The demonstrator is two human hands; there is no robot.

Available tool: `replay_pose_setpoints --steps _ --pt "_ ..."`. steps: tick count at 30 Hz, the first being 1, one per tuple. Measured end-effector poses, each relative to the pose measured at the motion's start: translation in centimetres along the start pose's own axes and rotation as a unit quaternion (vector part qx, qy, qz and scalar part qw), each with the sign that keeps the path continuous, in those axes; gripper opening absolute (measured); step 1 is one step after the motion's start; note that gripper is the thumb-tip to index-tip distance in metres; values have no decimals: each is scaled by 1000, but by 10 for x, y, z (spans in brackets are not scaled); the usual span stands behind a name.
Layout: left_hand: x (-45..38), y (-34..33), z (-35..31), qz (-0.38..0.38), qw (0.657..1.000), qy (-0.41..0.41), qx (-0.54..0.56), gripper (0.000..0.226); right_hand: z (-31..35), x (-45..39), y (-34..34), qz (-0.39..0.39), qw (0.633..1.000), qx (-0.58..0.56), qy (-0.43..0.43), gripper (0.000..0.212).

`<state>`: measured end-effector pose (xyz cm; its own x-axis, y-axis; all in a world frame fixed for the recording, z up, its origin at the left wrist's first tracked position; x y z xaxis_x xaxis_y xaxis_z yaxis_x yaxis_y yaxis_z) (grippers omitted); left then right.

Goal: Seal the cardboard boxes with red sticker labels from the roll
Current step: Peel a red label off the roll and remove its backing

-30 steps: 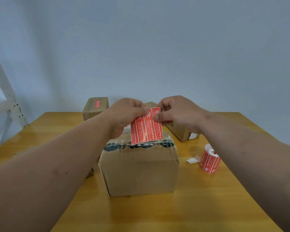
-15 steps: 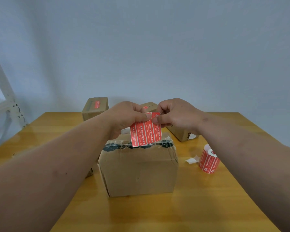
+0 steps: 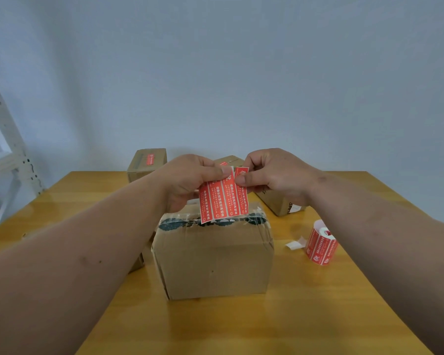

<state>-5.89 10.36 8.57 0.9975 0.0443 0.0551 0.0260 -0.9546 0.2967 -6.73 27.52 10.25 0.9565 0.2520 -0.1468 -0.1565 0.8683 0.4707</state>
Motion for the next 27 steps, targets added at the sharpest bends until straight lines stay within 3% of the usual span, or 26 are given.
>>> replay_pose_setpoints --steps 4,8,22,27 --pt "2 0 0 31 999 16 -12 49 -1 0 2 1 1000 -6 -3 14" --pt "1 -1 -2 25 999 17 -26 32 -1 -1 3 1 1000 23 0 14" --pt "3 -3 -1 21 999 36 19 21 -5 -1 4 10 1000 4 -6 17" --pt "2 -2 0 13 998 46 35 29 -6 1 6 9 999 -34 -15 11"
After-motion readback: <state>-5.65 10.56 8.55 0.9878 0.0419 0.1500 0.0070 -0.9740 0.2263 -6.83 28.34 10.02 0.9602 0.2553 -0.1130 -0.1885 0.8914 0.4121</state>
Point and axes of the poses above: each hand's wrist, its own x-axis away from the middle knuckle, its own y-axis out of the back of the hand, z = x × y, the point moved 3 cm from there along -x, towards the middle knuckle, and after that the axes turned 11 degrees about -z, right-handed, at the moved point
